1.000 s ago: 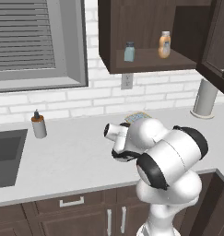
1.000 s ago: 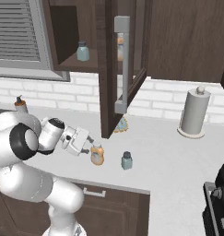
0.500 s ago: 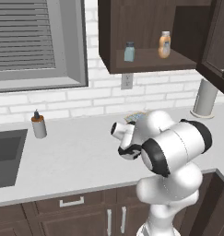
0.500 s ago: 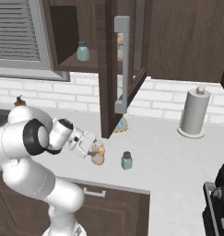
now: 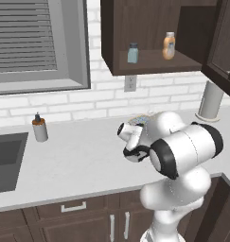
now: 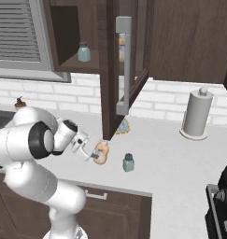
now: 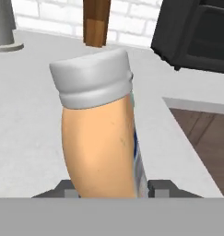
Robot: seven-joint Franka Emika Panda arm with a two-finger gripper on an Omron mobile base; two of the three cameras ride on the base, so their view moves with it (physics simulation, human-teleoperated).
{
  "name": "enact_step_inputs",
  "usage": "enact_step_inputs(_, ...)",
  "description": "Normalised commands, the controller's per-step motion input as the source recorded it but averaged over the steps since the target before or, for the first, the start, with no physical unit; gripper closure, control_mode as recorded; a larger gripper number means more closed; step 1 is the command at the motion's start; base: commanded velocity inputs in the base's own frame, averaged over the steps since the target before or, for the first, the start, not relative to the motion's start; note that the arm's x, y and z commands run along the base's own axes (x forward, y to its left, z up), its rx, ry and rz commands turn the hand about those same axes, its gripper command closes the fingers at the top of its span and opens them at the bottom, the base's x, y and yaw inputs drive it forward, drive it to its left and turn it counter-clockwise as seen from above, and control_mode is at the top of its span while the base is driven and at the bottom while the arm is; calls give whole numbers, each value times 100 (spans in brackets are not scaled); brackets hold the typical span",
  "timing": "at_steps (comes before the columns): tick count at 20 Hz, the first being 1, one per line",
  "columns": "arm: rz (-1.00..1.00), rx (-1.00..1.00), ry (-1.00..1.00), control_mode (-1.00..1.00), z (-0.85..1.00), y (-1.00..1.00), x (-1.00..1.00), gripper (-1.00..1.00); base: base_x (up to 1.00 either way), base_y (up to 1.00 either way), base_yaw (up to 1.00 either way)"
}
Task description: Put the shaker and condiment bottle from the counter next to their counterparts in the cabinet.
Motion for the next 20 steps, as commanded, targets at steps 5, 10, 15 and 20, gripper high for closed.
enact_step_inputs(5, 48, 15, -3, -100, 98, -14, -19, 100, 0, 0, 0)
enact_step_inputs(10, 64, 10, -3, -100, 89, -9, -20, 100, 0, 0, 0)
enact_step_inputs(15, 53, 7, -12, -100, 100, -9, -47, 100, 0, 0, 0)
enact_step_inputs(20, 49, 4, -13, -100, 100, 0, -45, 100, 0, 0, 0)
